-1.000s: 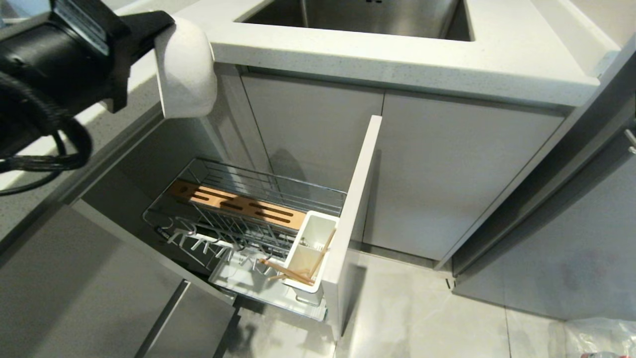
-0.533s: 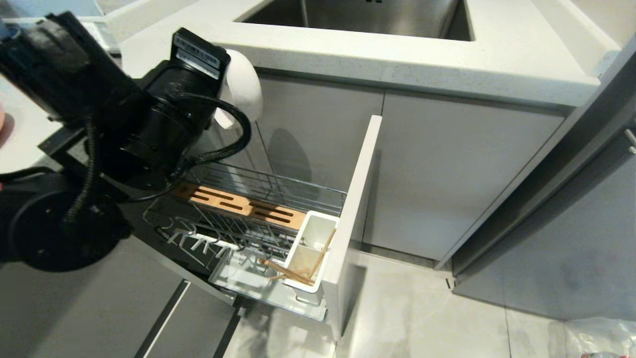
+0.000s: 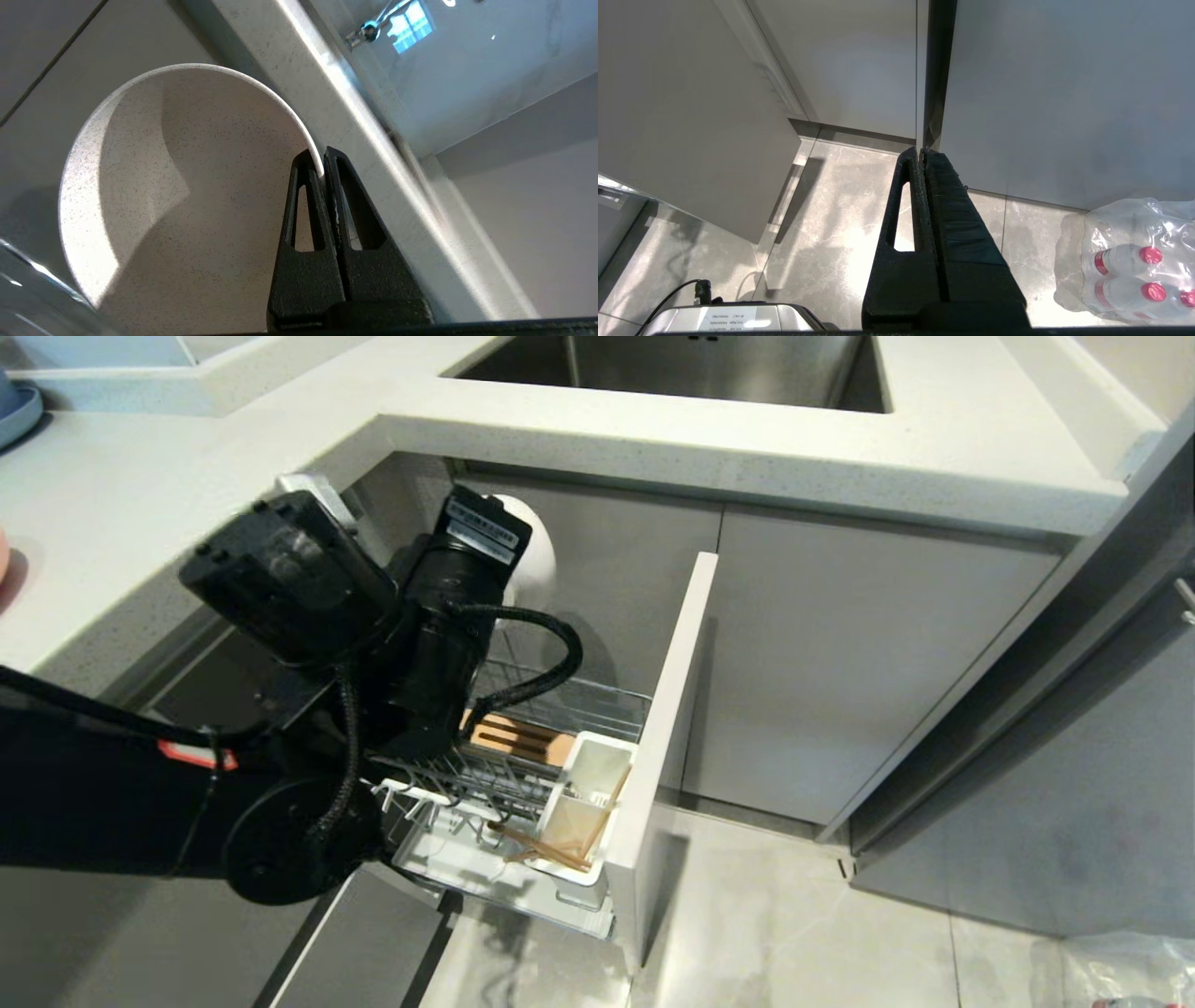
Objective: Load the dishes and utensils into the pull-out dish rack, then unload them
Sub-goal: Pick up the bowl and place it in the cupboard
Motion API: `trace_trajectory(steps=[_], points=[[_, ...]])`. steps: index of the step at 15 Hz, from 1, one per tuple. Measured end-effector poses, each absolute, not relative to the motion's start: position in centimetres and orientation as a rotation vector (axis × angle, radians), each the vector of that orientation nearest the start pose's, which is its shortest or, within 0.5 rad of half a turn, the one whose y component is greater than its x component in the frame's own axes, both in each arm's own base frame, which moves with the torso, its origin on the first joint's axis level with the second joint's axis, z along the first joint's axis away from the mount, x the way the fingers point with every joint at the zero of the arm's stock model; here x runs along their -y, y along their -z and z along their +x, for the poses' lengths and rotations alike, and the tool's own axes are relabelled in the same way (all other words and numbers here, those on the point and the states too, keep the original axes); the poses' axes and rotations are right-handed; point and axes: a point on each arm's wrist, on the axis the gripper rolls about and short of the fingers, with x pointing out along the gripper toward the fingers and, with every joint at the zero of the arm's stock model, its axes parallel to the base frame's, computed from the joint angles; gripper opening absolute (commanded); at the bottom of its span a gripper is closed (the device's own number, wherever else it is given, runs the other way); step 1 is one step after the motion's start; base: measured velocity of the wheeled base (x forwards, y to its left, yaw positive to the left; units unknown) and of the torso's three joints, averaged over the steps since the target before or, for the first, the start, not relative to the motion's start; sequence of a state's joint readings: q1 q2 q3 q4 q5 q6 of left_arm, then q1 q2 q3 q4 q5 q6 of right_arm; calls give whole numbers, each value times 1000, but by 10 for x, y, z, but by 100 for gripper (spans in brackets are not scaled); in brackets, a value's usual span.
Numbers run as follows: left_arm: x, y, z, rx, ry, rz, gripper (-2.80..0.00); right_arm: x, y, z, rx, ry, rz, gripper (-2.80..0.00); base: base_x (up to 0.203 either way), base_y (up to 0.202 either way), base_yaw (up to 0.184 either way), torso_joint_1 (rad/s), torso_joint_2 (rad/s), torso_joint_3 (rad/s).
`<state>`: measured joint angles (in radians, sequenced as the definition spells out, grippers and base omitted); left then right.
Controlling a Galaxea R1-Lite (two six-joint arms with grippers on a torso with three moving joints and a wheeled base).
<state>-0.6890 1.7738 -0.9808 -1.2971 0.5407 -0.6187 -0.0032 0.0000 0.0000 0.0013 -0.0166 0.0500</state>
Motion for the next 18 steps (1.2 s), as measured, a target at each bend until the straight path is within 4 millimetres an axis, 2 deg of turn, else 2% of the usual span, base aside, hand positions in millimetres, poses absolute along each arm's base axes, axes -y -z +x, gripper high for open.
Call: trace_trajectory(steps=[3, 6, 14, 18], points=[[208, -250, 266, 433, 257, -806, -280, 0, -75, -23, -1, 20, 50, -280, 0, 0, 0, 0, 0, 0], [215, -235, 273, 424, 237, -726, -280, 0, -75, -23, -1, 20, 50, -280, 0, 0, 0, 0, 0, 0], [220, -220, 282, 389, 233, -696, -280, 0, -75, -23, -1, 20, 50, -280, 0, 0, 0, 0, 0, 0], [216, -217, 284, 359, 201, -655, -280, 0, -75, -23, -1, 20, 50, -280, 0, 0, 0, 0, 0, 0]])
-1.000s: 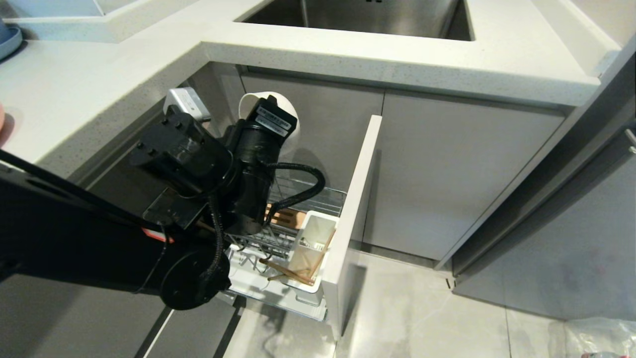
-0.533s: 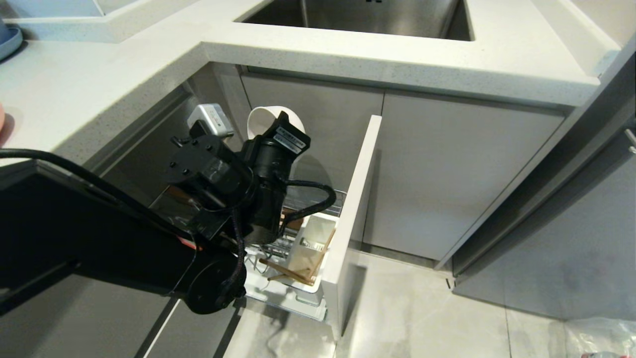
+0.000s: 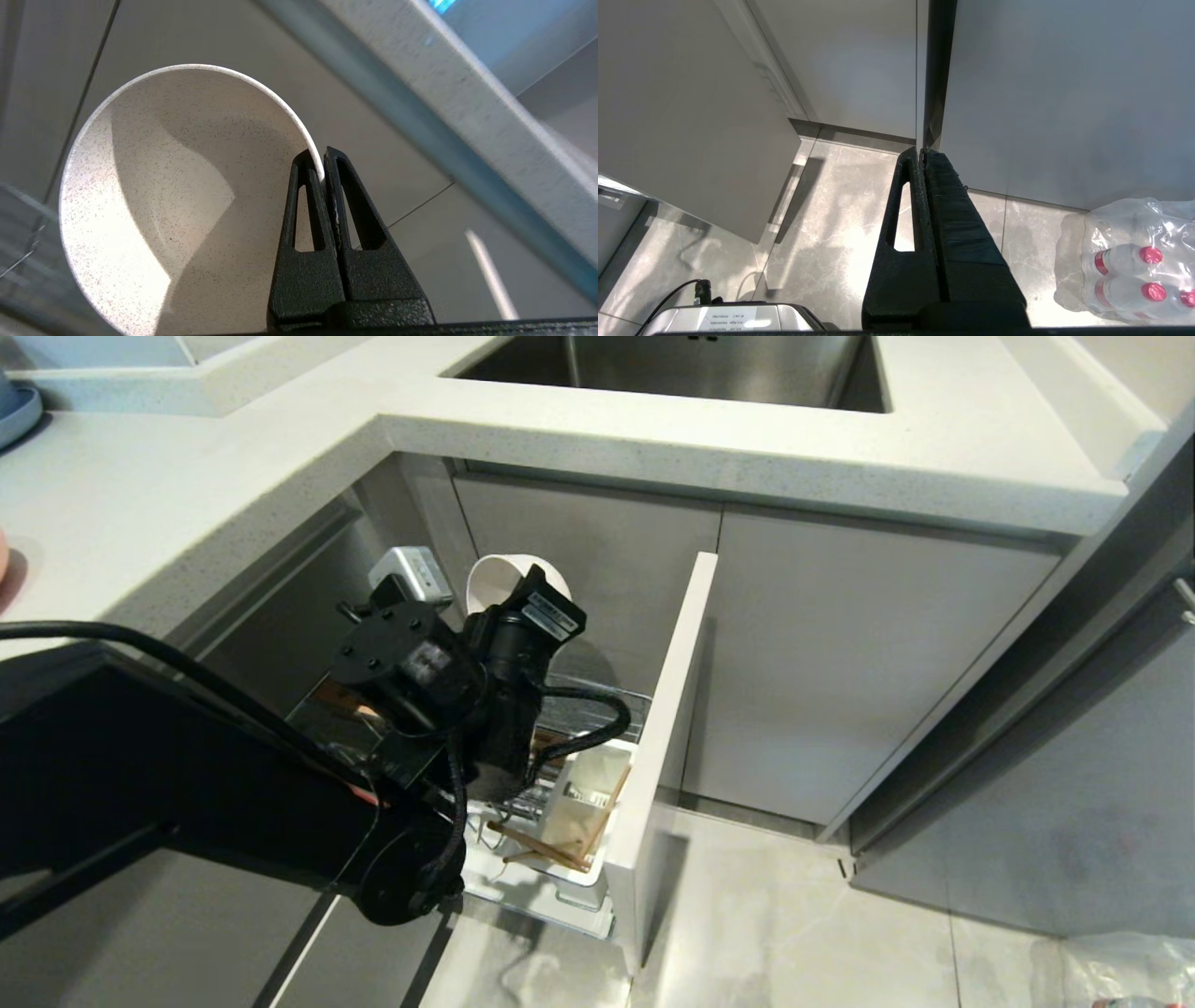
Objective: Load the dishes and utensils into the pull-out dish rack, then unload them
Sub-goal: Pick up the bowl and place it in the cupboard
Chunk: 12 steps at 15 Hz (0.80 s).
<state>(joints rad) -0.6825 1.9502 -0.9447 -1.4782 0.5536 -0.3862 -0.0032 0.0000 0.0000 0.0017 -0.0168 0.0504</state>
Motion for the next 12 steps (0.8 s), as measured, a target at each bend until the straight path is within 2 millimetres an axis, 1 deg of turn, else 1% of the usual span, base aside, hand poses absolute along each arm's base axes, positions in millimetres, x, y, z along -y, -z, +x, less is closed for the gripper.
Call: trace_trajectory(steps=[3, 6, 12], points=[[208, -224, 290, 368, 167, -656, -280, 0, -75, -23, -1, 20, 50, -280, 0, 0, 0, 0, 0, 0], [203, -232, 297, 405, 114, -716, -280, 0, -75, -23, -1, 20, 50, -280, 0, 0, 0, 0, 0, 0], [197, -227, 307, 409, 108, -859, -280, 0, -75, -23, -1, 20, 50, -280, 0, 0, 0, 0, 0, 0]])
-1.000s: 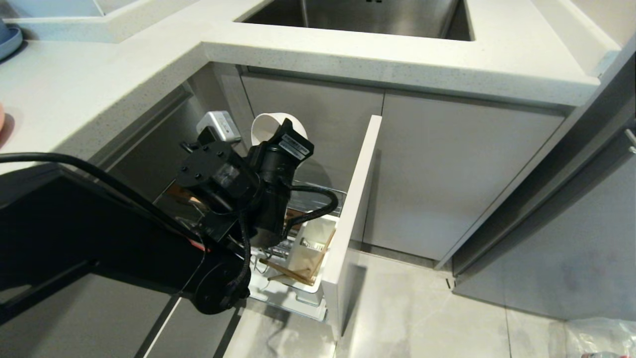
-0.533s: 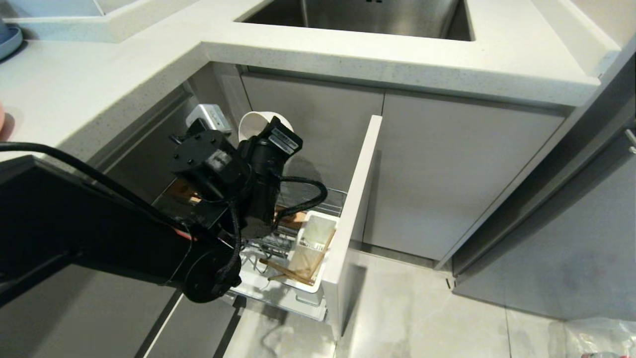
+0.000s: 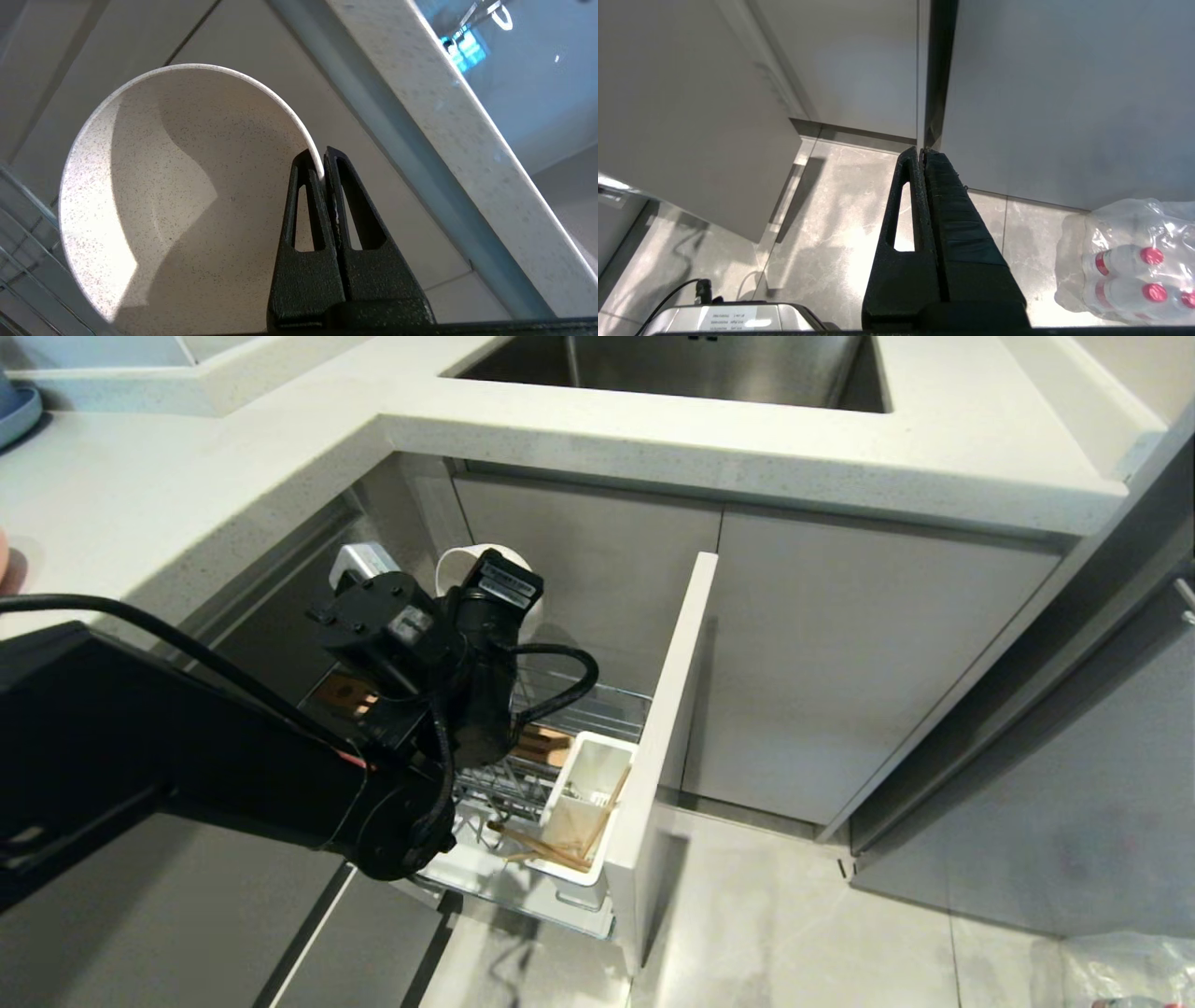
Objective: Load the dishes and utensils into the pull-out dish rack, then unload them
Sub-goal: Pick up the bowl and place it in the cupboard
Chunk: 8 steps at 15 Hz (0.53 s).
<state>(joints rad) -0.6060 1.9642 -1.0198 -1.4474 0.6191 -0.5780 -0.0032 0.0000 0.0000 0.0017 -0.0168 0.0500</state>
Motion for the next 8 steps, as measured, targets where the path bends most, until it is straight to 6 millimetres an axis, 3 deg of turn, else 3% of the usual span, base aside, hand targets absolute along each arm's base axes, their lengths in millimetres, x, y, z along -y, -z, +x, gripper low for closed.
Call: trace_trajectory(steps=[8], points=[[193, -209, 320, 382, 122, -1034, -280, 0, -75, -23, -1, 20, 50, -280, 0, 0, 0, 0, 0, 0]])
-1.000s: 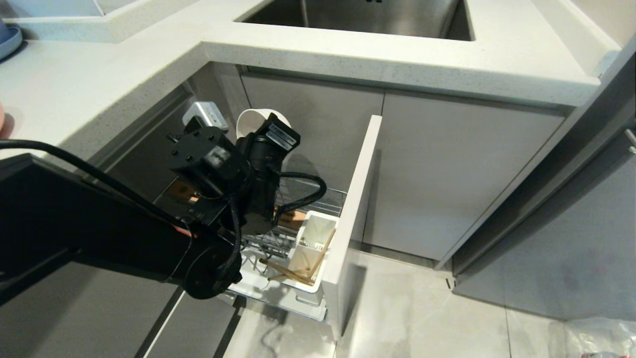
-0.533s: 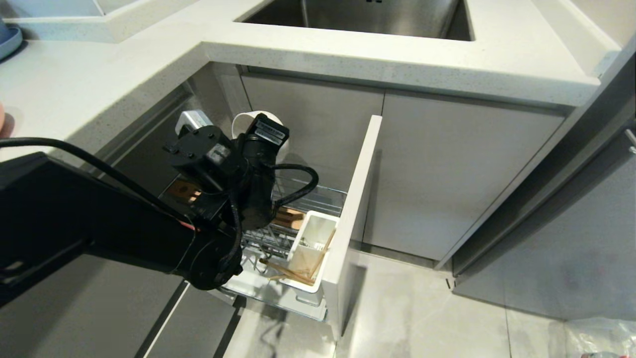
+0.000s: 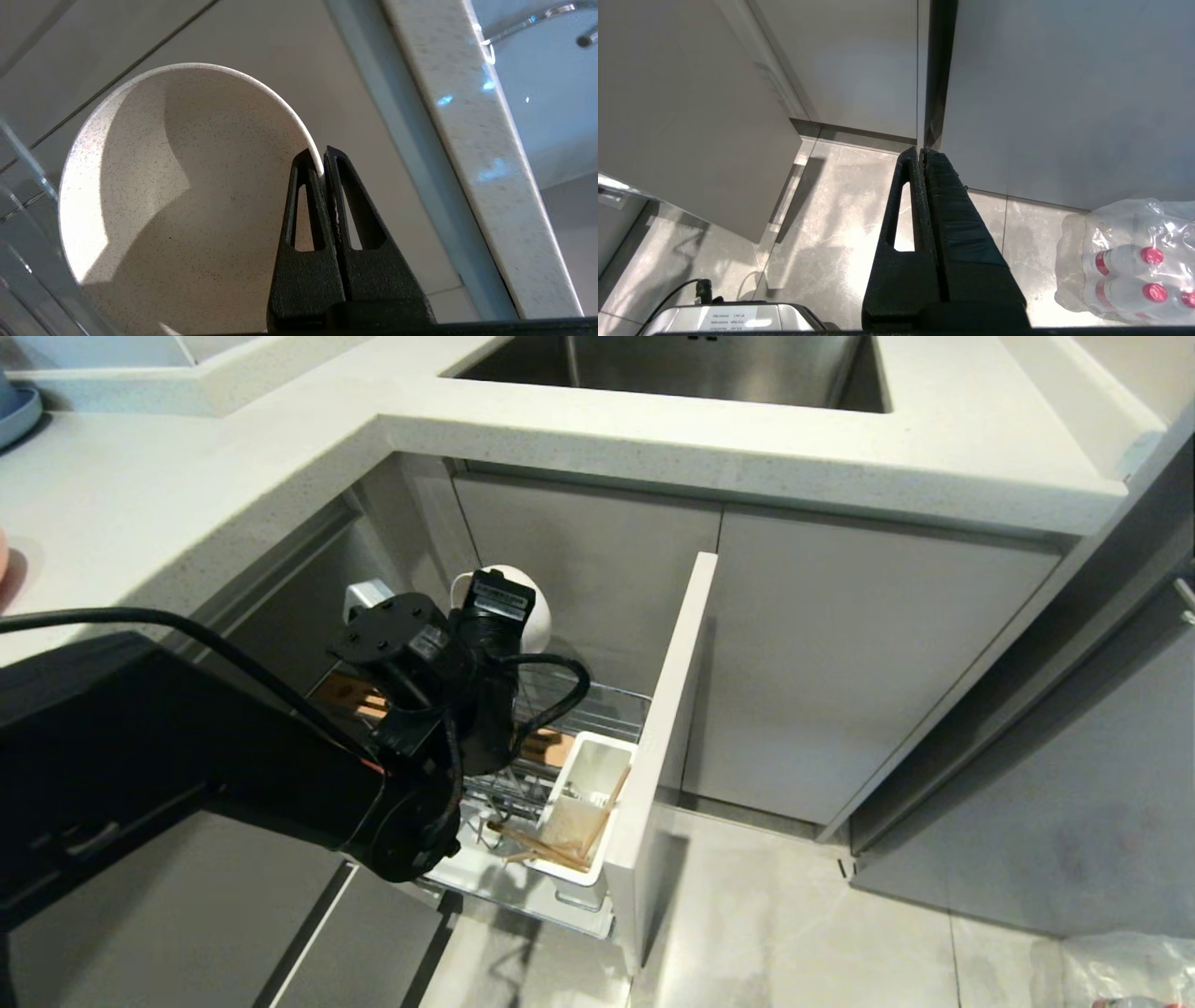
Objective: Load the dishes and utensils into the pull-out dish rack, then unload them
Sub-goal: Pick up the bowl and place it in the cupboard
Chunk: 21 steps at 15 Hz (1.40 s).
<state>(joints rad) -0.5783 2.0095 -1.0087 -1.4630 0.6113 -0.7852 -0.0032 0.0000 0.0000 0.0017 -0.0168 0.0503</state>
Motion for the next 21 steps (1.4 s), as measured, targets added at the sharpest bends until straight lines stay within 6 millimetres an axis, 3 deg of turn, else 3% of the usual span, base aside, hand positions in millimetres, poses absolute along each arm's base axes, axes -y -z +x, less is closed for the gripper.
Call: trace_trajectory(steps=[10, 16, 21], points=[[190, -173, 320, 305, 124, -1079, -280, 0, -75, -23, -1, 20, 50, -280, 0, 0, 0, 0, 0, 0], [187, -166, 317, 282, 102, -1091, -280, 0, -75, -23, -1, 20, 50, -280, 0, 0, 0, 0, 0, 0], [184, -172, 314, 326, 33, -1135, -280, 0, -75, -23, -1, 20, 50, -280, 0, 0, 0, 0, 0, 0]])
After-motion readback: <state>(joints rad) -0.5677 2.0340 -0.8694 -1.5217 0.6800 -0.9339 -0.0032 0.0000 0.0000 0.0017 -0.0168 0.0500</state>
